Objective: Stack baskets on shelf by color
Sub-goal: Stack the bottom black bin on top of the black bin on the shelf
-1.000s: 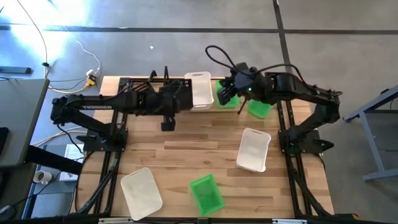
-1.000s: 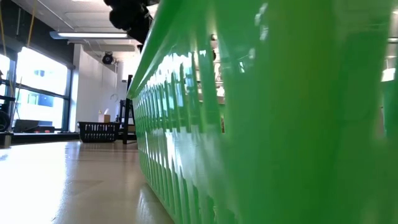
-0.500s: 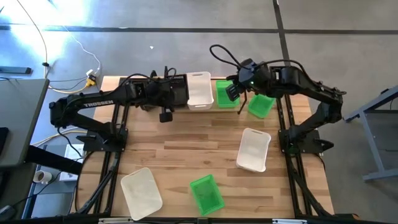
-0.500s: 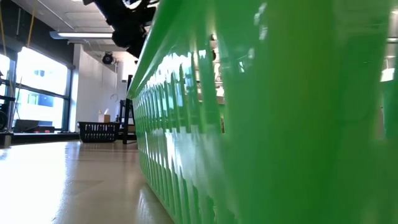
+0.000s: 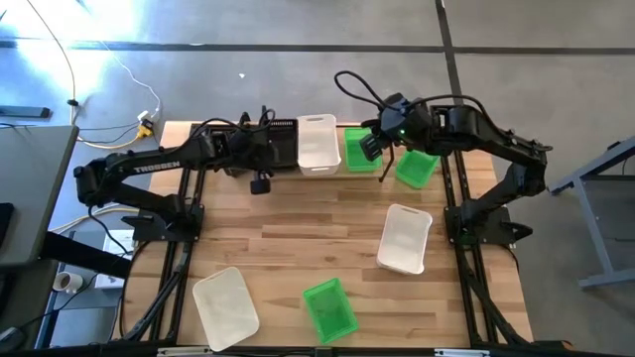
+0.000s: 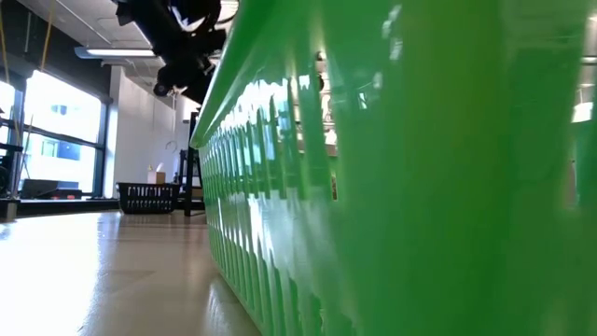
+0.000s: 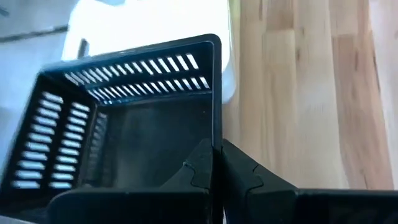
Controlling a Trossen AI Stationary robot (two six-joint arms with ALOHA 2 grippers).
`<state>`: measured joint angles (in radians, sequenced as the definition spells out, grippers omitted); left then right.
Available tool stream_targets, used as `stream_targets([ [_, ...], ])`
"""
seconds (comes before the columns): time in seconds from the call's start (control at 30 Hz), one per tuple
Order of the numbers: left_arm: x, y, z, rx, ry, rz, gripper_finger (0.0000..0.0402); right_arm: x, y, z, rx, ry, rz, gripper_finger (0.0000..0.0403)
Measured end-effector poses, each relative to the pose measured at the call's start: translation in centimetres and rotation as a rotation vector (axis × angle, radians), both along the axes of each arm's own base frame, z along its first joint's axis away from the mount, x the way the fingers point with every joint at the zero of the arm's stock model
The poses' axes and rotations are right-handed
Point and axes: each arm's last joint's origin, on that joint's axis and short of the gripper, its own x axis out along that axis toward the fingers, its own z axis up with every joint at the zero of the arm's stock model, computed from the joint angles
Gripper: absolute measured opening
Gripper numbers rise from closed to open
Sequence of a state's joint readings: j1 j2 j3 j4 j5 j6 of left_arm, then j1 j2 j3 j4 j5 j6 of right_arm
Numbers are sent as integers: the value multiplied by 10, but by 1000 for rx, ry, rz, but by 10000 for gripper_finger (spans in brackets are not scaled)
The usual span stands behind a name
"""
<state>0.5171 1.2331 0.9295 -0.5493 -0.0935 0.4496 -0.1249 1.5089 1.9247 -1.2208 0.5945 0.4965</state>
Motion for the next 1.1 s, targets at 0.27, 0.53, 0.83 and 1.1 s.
stream_targets([
  [0.27, -1, 6, -5, 18, 4, -13, 0, 1, 0, 1, 5, -30, -9, 119],
  [0.53, 1, 12, -13, -19, 17, 16, 0, 1, 0, 1, 20, -49, -26, 119],
  [0.83, 8, 16, -24, -38, 40, 30, 0, 1, 0, 1, 20, -48, -26, 119],
  [1.1, 10, 18, -28, -33, 62, 22, 2, 1, 0, 1, 15, -42, -20, 119],
])
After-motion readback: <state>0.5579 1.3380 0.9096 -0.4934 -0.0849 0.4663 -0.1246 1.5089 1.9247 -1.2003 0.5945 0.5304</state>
